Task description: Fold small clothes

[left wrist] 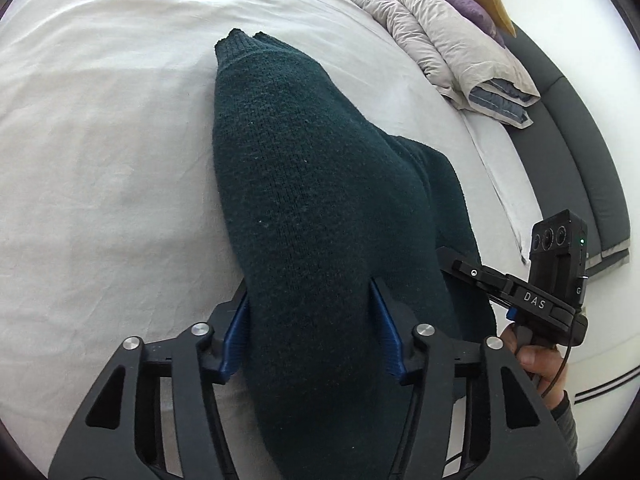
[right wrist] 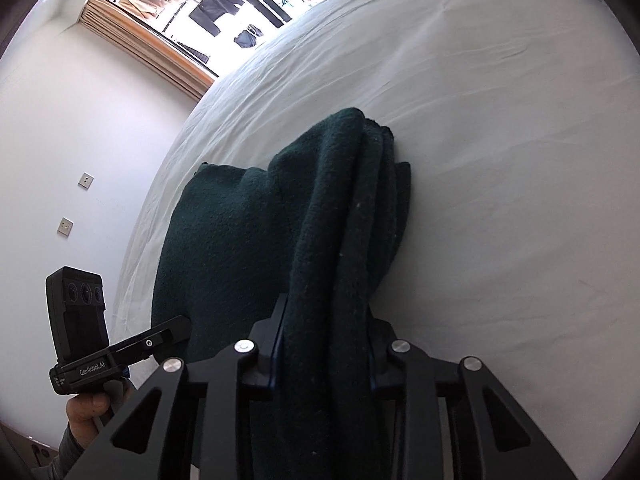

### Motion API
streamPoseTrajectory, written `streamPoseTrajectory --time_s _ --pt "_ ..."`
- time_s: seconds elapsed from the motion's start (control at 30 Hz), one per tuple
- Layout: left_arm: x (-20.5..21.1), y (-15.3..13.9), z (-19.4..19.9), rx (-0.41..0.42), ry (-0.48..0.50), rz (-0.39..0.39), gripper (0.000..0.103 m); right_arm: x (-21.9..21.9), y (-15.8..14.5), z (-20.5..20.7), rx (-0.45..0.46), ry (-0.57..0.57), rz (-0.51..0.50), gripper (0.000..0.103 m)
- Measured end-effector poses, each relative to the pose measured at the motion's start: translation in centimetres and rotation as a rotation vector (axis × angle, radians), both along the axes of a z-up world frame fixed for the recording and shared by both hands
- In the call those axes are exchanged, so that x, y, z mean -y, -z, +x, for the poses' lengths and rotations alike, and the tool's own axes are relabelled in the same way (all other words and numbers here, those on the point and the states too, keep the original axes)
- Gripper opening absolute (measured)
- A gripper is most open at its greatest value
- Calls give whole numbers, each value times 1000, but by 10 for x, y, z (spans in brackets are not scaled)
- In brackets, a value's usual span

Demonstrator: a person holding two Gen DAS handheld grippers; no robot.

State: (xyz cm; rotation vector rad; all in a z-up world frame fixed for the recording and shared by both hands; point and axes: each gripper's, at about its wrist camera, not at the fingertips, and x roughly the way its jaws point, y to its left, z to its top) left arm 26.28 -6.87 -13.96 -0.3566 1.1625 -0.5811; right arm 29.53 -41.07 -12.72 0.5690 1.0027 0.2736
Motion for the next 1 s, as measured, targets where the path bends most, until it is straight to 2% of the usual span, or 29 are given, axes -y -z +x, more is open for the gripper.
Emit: streamPoseTrajectory --time_s 0.07,0.17,0.33,0.5,0.63,0.8,0.93,1.0 --pt "-2 -6 -1 8 -9 -1 40 -8 -8 -7 13 12 -29 29" --pt "-9 -17 -8 19 -24 -15 34 -17 -25 -19 46 30 -43 28" --pt "-42 -58 -34 107 -43 7 34 -52 -54 -44 112 -9 -12 27" --pt "-99 -82 -62 129 -80 46 34 -104 -63 -60 128 -81 53 27" --pt "-139 -81 -78 123 -137 82 34 -150 -56 -62 103 -139 70 27" --pt "-185 -60 -94 102 -185 96 34 -189 -35 -56 67 -172 50 27" --pt "-196 -40 -99 104 -181 78 38 -178 -12 -55 29 -124 101 29" --pt "-197 -33 -100 120 -185 70 44 -170 -5 -60 10 -93 109 37"
